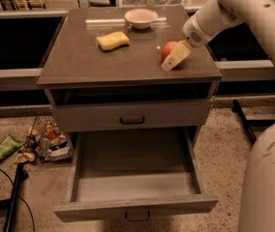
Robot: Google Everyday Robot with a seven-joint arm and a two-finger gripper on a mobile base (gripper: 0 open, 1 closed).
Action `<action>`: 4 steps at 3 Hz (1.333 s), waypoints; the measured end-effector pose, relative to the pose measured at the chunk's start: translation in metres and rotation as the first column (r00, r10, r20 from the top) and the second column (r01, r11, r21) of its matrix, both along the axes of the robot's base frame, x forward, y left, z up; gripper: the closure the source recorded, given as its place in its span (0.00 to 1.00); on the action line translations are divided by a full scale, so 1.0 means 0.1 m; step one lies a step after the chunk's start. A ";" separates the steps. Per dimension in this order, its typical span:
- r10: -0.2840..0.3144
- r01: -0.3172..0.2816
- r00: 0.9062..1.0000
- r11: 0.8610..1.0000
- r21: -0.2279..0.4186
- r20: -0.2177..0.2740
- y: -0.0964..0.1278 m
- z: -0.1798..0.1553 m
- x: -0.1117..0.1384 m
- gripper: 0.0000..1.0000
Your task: Place apple into middle drawer
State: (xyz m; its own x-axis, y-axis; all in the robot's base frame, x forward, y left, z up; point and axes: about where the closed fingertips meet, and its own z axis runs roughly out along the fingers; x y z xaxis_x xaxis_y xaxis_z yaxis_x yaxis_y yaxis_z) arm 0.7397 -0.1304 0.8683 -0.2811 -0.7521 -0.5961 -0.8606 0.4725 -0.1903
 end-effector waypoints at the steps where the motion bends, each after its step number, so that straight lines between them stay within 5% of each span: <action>1: -0.016 0.016 1.000 1.000 0.011 -0.023 -0.03 -0.13 0.06 0.00; 3: -0.036 0.038 0.998 0.998 0.050 -0.044 -0.07 -0.33 0.19 0.42; 4: -0.032 0.034 0.999 0.996 0.081 -0.017 -0.04 -0.28 0.22 0.65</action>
Offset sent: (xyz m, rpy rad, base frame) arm 0.0197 -0.0148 -0.0316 0.0398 0.0573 -0.0477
